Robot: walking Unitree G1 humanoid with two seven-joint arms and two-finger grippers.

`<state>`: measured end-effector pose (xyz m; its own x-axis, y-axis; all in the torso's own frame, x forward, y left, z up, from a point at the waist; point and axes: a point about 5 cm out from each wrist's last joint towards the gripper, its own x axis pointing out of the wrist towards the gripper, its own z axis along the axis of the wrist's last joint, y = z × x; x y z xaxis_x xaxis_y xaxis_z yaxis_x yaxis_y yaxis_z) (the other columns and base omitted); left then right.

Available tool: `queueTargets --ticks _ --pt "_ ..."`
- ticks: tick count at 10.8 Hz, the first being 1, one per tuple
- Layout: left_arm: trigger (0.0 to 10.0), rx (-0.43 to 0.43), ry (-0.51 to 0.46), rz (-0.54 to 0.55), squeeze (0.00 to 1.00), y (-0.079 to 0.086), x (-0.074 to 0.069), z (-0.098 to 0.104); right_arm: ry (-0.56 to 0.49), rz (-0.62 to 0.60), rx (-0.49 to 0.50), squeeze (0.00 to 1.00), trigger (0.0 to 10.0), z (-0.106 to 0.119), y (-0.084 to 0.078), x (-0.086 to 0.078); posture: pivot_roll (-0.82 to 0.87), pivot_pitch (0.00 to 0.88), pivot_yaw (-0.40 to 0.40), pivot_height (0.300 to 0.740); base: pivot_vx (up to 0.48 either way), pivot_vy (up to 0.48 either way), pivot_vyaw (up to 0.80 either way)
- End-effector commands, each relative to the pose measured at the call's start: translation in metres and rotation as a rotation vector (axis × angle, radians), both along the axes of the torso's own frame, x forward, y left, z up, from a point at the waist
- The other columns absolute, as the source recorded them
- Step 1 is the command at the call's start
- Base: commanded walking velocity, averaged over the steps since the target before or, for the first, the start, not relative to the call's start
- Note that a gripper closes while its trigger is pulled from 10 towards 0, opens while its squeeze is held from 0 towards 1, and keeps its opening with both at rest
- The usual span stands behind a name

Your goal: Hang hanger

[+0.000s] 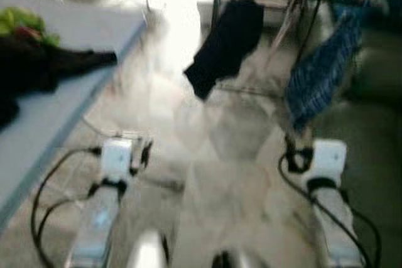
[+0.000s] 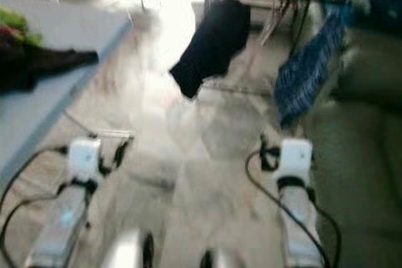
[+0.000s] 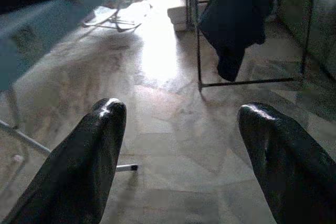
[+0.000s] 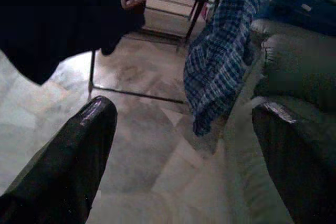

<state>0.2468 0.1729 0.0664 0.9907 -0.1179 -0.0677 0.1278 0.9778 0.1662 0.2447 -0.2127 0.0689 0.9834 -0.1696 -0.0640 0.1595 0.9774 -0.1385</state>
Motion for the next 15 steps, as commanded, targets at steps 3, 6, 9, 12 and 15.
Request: queueTargets --ticks 3,6,9,12,15 --pt "10.0 0.004 -0.006 -0.005 0.0 0.0 0.002 0.002 0.001 0.0 0.003 0.0 10.0 0.0 0.001 0.001 0.05 0.144 -0.048 0.74 0.0 -0.324 0.0" --pt "10.0 0.007 0.009 0.024 0.0 0.004 0.002 -0.003 -0.015 0.067 -0.03 0.0 10.0 0.002 0.01 0.004 0.05 0.145 -0.046 0.74 0.0 0.0 0.27" --pt "10.0 0.034 0.006 0.121 0.0 0.012 0.002 -0.003 -0.018 0.094 -0.001 0.0 10.0 0.002 0.014 0.008 0.06 0.138 -0.05 0.74 0.0 0.0 0.8" --pt "10.0 -0.046 0.047 0.158 0.0 0.014 -0.005 -0.011 -0.04 0.097 0.022 0.0 10.0 0.005 0.013 0.01 0.06 0.117 -0.058 0.74 0.0 0.0 0.8" --pt "10.0 -0.061 0.078 0.181 0.0 0.028 -0.023 -0.023 -0.049 0.053 0.043 0.0 10.0 0.002 0.009 0.012 0.06 0.1 -0.047 0.74 0.0 0.0 0.8"
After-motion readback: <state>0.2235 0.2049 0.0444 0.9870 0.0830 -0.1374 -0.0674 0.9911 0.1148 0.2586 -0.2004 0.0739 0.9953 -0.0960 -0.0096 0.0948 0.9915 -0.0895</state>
